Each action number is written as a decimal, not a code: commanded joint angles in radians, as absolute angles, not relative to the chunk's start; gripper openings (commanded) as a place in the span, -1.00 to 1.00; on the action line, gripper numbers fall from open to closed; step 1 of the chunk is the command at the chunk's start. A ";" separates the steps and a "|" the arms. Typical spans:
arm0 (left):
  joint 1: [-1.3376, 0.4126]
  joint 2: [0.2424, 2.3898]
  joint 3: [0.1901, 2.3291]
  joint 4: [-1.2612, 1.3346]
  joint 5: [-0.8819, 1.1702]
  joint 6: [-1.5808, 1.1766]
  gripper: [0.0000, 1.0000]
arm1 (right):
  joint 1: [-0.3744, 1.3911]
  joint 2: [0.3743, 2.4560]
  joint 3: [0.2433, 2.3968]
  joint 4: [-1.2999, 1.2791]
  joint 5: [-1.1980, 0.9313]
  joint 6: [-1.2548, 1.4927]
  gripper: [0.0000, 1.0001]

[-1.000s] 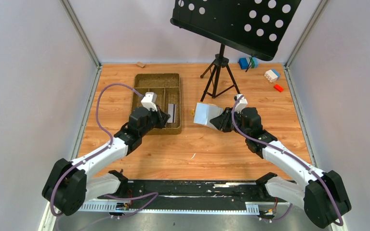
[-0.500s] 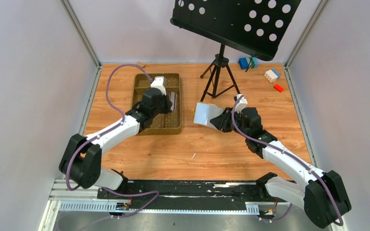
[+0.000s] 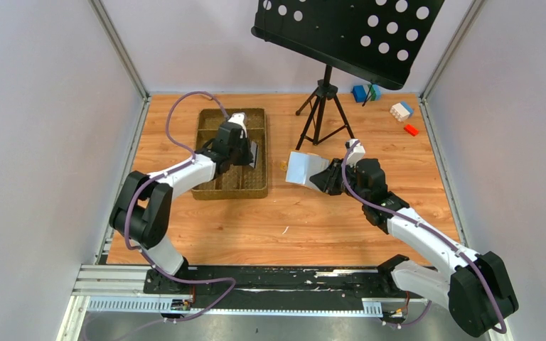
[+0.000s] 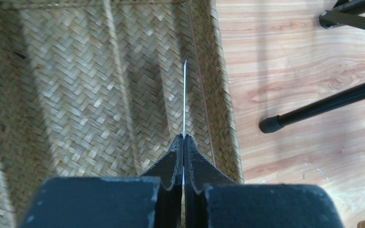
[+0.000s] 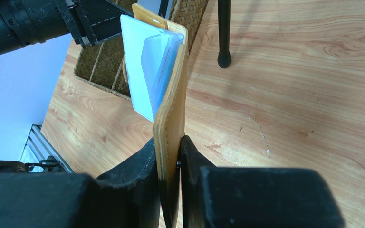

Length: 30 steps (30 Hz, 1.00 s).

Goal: Take the credit cards out of the card holder
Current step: Place the credit card in the storage box.

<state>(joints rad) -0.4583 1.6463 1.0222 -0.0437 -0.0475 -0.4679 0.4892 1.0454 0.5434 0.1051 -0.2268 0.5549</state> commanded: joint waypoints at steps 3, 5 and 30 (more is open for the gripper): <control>-0.457 1.699 1.063 -0.021 0.050 -0.475 -1.00 | 0.486 1.043 0.577 0.155 -0.230 0.546 -1.00; -0.451 1.711 1.067 -0.017 0.058 -0.480 -1.00 | 0.485 1.042 0.576 0.155 -0.228 0.545 -1.00; -0.436 1.685 1.063 -0.049 0.065 -0.469 -0.20 | 0.485 1.049 0.577 0.152 -0.216 0.540 -1.00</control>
<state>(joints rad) -0.4416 1.7504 1.0504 -0.0391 0.0994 -0.4835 0.4892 1.0599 0.5434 0.1059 -0.2253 0.5549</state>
